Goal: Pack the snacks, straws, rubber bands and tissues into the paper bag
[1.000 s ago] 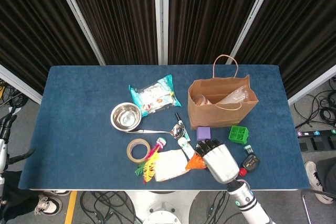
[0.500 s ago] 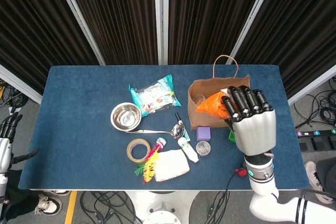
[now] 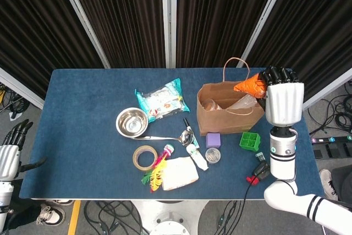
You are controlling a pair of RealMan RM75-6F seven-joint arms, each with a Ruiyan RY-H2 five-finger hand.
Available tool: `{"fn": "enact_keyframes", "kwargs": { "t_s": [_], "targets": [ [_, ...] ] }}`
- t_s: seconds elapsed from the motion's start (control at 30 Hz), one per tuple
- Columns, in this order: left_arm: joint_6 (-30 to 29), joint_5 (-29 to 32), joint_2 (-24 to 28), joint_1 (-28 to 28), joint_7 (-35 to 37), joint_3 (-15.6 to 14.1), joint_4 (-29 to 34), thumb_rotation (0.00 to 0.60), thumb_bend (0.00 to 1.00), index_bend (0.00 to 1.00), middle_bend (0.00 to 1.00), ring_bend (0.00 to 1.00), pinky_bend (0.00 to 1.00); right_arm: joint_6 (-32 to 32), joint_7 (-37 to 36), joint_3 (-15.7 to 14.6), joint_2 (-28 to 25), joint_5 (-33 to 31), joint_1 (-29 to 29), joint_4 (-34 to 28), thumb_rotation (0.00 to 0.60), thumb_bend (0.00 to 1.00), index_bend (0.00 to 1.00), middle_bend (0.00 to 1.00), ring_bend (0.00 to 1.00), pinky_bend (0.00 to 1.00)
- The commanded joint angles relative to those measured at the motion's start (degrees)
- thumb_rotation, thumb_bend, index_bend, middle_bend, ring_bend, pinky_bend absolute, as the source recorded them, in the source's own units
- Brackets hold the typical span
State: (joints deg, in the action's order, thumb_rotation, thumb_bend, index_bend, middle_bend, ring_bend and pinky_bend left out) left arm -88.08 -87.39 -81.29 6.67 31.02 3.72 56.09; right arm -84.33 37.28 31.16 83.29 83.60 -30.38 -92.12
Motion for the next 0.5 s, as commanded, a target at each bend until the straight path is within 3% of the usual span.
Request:
{"fn": "enact_keyframes", "kwargs": {
  "t_s": [0.03, 0.17, 0.5],
  "targets": [
    [0.17, 0.14, -0.07, 0.02, -0.02, 0.0, -0.04, 0.6, 0.04, 0.1, 0.14, 0.01, 0.14, 2.79, -2.27, -0.73, -0.12, -4.12, -0.53, -2.07, 0.6, 0.2, 0.6, 0.51, 0.47, 0.62],
    [0.43, 0.04, -0.32, 0.09, -0.1, -0.26, -0.31, 0.6, 0.04, 0.1, 0.14, 0.01, 0.14, 4.85, -2.38, -1.31, -1.48, -7.97, -0.7, -5.07, 0.6, 0.19, 0.6, 0.49, 0.47, 0.62],
    [0.08, 0.31, -0.33, -0.37, -0.32, -0.42, -0.54, 0.6, 0.04, 0.1, 0.14, 0.01, 0.14, 6.33, -2.41, -2.14, -0.69, -12.04, -3.63, -3.55, 0.6, 0.17, 0.54, 0.44, 0.42, 0.57]
  ]
}}
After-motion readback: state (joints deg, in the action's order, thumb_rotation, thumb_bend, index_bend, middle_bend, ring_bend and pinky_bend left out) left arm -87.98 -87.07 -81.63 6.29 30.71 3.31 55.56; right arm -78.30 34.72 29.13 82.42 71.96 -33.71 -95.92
